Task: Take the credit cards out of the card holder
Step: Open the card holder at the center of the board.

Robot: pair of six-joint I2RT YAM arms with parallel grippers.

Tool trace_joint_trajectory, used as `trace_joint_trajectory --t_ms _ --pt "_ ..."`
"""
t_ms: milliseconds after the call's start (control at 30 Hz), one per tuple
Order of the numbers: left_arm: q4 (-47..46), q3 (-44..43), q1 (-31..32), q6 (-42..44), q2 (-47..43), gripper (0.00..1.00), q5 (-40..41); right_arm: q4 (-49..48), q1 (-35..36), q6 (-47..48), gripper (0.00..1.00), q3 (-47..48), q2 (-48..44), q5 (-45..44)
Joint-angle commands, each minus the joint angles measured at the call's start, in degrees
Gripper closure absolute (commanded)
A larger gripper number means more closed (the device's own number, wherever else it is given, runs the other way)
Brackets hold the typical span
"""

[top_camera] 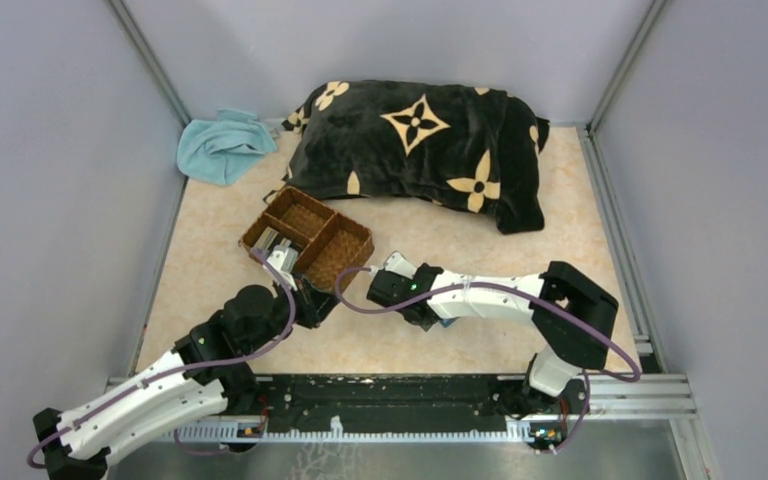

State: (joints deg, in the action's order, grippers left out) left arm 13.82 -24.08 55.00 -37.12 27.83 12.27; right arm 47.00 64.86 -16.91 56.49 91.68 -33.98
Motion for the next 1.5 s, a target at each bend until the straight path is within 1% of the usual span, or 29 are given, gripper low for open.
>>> trace_joint_trajectory --t_ms 0,67,200,233,367,467,500,533,567,600,633,667,700,733,900,1067,1200,1333,1467 --pt "3.1 -0.7 0.2 -0.3 -1.6 0.85 2.3 2.1 0.3 -1.1 0.54 4.9 1.3 -6.3" --pt "3.9 -1.3 0.2 0.0 -1.6 0.85 2.7 2.1 0.0 -1.2 0.7 5.4 1.5 -6.6" --pt "4.5 -1.6 0.1 -0.1 -1.7 0.84 2.9 2.3 -1.0 -1.2 0.92 5.3 2.0 -8.0" --pt "4.5 -1.5 0.2 -0.3 -1.7 0.84 2.9 2.4 -1.3 -1.5 1.0 5.3 1.7 -8.5" --pt "4.3 -1.2 0.2 -0.6 -1.9 0.84 2.7 0.5 -3.0 -0.9 1.0 4.5 -2.0 -5.8" --pt "4.1 -1.1 0.2 -0.6 -1.9 0.84 2.5 -1.4 -3.7 2.0 1.0 4.0 -4.9 -3.1" --pt "4.0 -1.1 0.2 -0.6 -1.9 0.84 2.5 -1.0 -3.7 2.0 0.88 4.0 -5.2 -3.4" --pt "3.7 -1.0 0.1 -0.6 -1.8 0.82 2.3 -0.6 -3.9 1.7 0.69 4.0 -5.5 -3.9" --pt "3.2 -0.9 0.2 -0.5 -1.7 0.76 2.0 -0.4 -4.3 1.5 0.51 3.9 -5.7 -3.8" --pt "2.6 -0.8 0.2 -0.2 -1.4 0.68 1.6 -0.7 -4.7 1.6 0.41 3.5 -6.0 -3.4" --pt "2.0 -0.6 0.2 -0.1 -1.0 0.6 1.4 -1.2 -4.7 2.3 0.35 3.0 -6.4 -3.0" --pt "1.4 -0.6 0.1 0.0 -0.5 0.53 1.0 -1.6 -4.7 3.2 0.32 2.4 -6.7 -2.4" --pt "0.9 -0.5 0.2 0.1 0.1 0.49 0.7 -1.8 -4.5 3.7 0.3 2.2 -6.8 -1.9" --pt "0.4 -0.5 0.2 0.2 0.8 0.47 0.4 -1.8 -4.3 3.8 0.3 2.2 -6.7 -2.0" --pt "0.4 -0.7 0.2 -0.7 2.1 0.46 0.8 0.5 -2.0 3.5 0.31 3.9 -2.5 -4.2" --pt "4.9 -0.5 0.2 -3.2 -3.9 0.47 6.3 2.7 0.2 2.3 0.36 5.8 2.4 -6.5" --pt "9.1 -0.1 0.2 -3.2 -8.7 0.46 8.0 4.2 0.9 1.8 0.38 6.4 5.3 -6.7" --pt "11.3 0.4 0.2 -4.1 -10.1 0.46 8.2 7.0 1.0 0.4 0.39 6.9 7.8 -9.6" --pt "11.1 1.1 0.1 -4.7 -10.4 0.46 8.3 8.3 0.9 0.0 0.41 7.3 10.1 -10.6"
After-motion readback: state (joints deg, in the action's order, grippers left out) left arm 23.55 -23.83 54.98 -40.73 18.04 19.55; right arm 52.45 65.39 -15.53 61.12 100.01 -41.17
